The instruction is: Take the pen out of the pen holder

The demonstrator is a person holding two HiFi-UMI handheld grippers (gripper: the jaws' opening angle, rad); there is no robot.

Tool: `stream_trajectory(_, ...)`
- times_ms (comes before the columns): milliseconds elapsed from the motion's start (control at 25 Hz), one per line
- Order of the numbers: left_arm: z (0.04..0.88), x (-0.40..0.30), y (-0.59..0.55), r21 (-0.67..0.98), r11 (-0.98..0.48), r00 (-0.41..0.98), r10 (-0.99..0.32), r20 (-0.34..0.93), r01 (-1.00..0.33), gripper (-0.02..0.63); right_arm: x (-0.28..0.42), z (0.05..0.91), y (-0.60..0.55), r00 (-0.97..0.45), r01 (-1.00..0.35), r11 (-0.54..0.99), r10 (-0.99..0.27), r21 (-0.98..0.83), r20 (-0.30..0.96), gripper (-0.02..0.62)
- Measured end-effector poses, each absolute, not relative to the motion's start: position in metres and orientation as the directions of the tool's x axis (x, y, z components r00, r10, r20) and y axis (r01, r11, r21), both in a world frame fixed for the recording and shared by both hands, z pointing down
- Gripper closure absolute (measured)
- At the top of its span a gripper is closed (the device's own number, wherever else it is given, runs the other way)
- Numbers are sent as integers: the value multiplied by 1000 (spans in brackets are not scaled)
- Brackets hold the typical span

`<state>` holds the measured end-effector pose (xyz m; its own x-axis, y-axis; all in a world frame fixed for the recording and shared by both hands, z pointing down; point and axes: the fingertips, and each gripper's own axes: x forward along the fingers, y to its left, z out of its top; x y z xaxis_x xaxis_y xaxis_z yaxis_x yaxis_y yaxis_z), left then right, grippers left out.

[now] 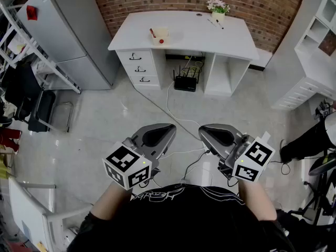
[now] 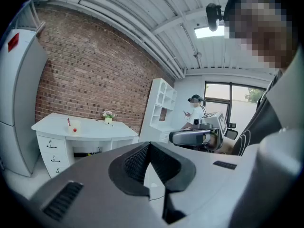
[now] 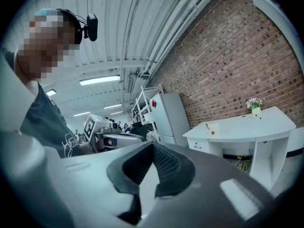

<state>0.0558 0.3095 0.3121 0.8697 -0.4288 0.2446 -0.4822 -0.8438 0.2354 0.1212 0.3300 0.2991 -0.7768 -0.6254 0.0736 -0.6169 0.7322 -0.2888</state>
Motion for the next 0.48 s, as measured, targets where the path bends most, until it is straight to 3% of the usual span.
stream_trajectory(480,314,36,290,244,-829,860,-449,243,-503,603,114,299,312,-775,-613,723,-628,-318,67,593)
